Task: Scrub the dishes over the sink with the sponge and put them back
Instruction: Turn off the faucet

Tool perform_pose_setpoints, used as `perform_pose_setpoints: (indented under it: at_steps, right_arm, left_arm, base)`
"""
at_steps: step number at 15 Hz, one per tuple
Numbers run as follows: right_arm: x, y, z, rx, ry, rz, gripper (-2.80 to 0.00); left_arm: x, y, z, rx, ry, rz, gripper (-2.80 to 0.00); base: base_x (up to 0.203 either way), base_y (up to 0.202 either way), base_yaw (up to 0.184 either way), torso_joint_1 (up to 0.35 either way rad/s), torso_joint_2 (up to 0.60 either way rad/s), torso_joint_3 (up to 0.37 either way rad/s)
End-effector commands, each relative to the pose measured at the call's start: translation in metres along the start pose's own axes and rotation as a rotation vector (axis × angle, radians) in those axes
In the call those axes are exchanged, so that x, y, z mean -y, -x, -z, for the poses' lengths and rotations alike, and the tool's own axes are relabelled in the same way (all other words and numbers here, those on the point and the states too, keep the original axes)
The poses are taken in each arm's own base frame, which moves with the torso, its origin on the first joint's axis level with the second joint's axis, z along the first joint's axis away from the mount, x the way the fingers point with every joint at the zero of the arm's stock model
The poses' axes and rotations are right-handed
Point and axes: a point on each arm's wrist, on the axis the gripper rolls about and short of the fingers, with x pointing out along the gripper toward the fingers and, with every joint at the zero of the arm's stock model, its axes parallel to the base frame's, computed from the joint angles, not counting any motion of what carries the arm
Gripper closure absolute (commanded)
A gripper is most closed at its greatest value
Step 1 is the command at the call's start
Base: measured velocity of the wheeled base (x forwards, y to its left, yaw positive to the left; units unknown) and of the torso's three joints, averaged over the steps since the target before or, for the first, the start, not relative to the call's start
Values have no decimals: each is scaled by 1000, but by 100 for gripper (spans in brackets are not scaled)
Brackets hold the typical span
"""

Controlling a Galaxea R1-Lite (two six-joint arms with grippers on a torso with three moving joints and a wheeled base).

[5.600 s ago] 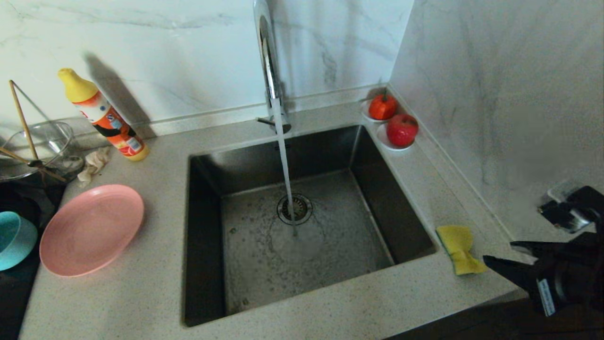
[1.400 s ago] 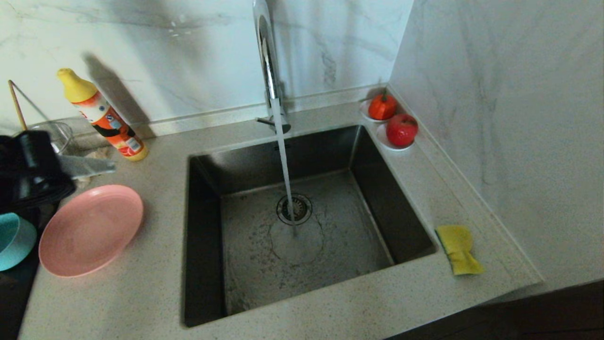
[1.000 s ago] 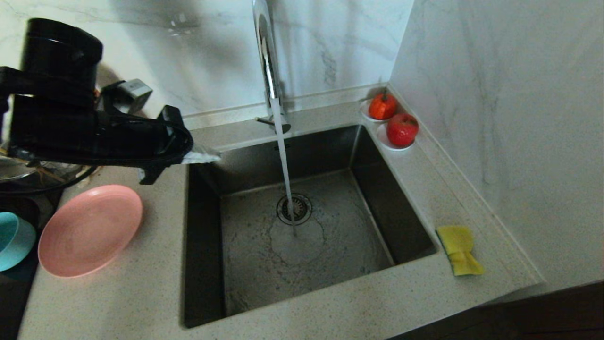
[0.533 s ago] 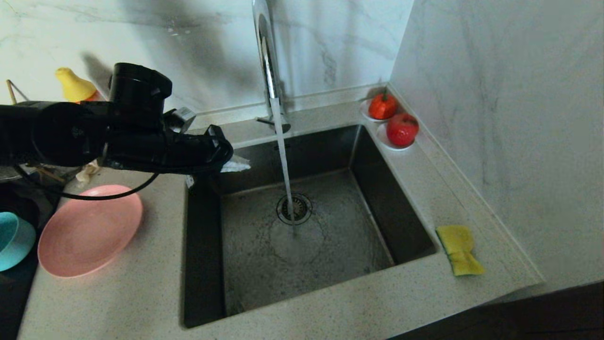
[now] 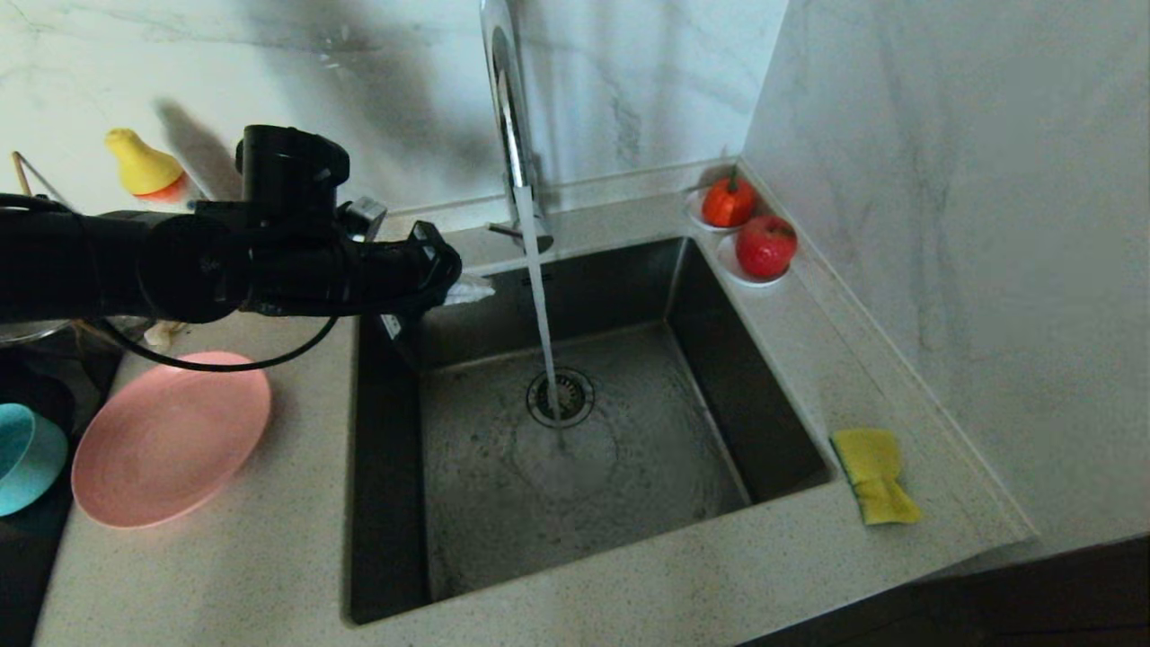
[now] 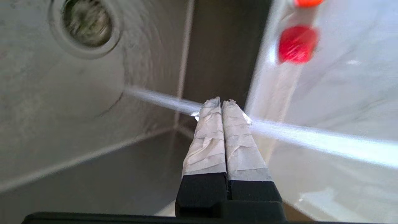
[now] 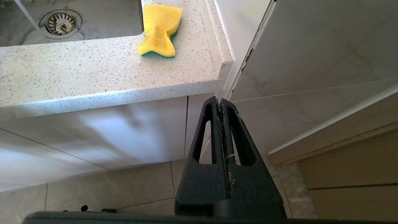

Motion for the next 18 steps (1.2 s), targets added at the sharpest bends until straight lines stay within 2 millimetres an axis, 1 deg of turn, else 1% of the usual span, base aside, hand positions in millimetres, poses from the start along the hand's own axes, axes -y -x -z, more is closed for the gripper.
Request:
perform_pose_setpoints:
  at_steps: [1, 4, 7, 12, 18]
  right_arm:
    - [0, 0, 0, -2, 1, 0, 0]
    - [0, 0, 0, -2, 1, 0, 0]
    - [0, 0, 0, -2, 1, 0, 0]
    - [0, 0, 0, -2, 1, 0, 0]
    - [0, 0, 0, -2, 1, 0, 0]
  left_arm:
    - [0, -4, -3, 19, -3, 17, 0]
    - [-3, -12, -7, 50, -20, 34, 0]
    - [-3, -21, -14, 146, -40, 24, 0]
    - [-5, -33, -22, 205, -55, 30, 0]
    - [2, -36, -30, 238, -52, 77, 0]
  base:
    - [0, 0, 0, 0, 0, 0]
    - [0, 0, 0, 0, 0, 0]
    - [0, 0, 0, 0, 0, 0]
    - [0, 0, 0, 0, 0, 0]
    - [0, 0, 0, 0, 0, 0]
